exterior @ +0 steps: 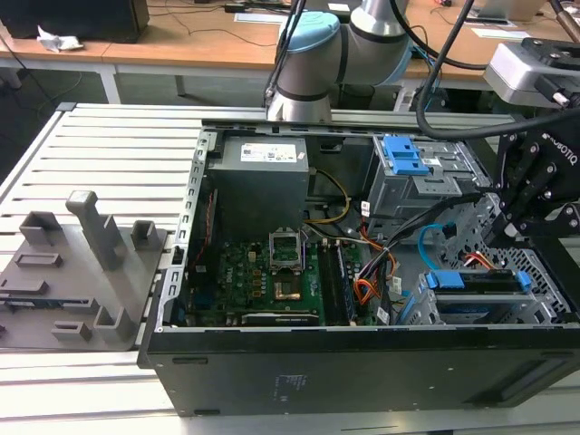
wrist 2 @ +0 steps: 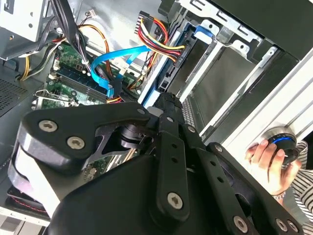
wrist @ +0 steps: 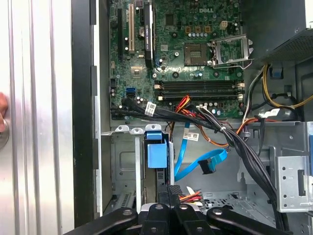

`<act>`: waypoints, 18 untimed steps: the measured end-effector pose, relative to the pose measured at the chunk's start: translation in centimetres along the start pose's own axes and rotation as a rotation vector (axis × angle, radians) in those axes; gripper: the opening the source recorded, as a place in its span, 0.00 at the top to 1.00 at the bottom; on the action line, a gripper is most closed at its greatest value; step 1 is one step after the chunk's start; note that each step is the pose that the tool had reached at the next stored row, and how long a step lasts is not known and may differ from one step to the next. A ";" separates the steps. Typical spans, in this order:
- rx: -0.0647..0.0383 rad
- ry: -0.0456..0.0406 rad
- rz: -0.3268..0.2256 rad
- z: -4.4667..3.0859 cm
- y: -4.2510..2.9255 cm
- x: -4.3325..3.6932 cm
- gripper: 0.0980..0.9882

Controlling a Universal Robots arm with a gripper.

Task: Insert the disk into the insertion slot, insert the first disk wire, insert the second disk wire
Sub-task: 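Insert the first disk wire, then insert the second disk wire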

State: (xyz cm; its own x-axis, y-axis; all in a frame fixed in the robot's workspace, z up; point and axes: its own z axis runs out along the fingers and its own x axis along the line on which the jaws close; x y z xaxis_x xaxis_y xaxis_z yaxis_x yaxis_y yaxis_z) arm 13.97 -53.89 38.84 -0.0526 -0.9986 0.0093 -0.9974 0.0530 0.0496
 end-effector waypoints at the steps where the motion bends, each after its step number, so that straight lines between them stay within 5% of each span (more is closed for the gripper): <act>1: 0.000 0.0000 0.000 0.00 0.00 0.00 0.99; 12: 0.000 0.0000 0.000 0.02 0.01 0.00 0.98; 15: 0.000 0.0000 0.000 0.02 0.01 0.00 0.77; 18: 0.000 0.0012 -0.032 0.04 0.01 0.00 0.77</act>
State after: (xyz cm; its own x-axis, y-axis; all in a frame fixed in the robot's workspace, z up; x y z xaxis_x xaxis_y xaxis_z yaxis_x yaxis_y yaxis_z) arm 13.96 -53.88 38.80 -0.0210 -0.9997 0.0090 -0.9985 0.0214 0.0497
